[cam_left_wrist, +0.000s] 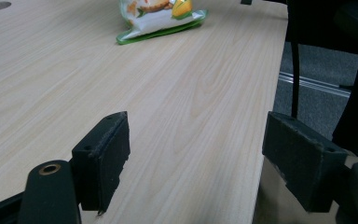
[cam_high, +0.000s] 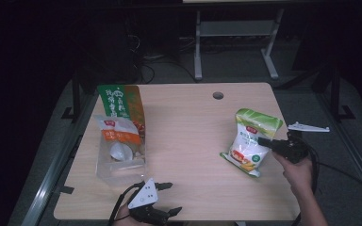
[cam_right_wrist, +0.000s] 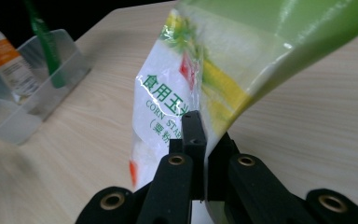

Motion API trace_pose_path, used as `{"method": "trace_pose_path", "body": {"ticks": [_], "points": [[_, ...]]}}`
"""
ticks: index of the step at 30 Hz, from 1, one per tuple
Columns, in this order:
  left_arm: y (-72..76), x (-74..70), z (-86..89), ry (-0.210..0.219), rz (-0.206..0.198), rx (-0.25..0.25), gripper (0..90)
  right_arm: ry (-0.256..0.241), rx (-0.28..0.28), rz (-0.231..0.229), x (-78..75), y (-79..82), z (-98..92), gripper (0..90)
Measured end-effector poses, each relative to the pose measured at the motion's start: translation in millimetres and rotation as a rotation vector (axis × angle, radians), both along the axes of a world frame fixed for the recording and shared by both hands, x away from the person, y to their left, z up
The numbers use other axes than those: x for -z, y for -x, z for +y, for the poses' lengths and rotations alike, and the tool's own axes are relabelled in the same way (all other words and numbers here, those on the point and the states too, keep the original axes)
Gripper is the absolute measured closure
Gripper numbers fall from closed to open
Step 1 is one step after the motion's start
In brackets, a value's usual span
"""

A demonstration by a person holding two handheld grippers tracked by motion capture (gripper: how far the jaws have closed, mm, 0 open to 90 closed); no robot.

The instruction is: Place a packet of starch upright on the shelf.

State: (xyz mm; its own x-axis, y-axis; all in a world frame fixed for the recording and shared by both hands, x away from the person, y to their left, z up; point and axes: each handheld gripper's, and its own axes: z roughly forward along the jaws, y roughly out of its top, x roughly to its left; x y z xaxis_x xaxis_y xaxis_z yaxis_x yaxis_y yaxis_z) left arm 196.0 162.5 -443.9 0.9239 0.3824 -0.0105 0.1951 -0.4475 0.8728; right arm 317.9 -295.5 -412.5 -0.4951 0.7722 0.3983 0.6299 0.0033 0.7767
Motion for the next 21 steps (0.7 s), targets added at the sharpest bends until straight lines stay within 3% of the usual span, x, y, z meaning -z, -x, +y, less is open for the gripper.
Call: {"method": "trace_pose_path", "body": {"ticks": [21], "points": [[2.2,-0.3,-0.8,-0.007,0.002,0.009,22.9,0.056,-0.107,-0.062,-37.5,3.6,32.1,89.8]]}}
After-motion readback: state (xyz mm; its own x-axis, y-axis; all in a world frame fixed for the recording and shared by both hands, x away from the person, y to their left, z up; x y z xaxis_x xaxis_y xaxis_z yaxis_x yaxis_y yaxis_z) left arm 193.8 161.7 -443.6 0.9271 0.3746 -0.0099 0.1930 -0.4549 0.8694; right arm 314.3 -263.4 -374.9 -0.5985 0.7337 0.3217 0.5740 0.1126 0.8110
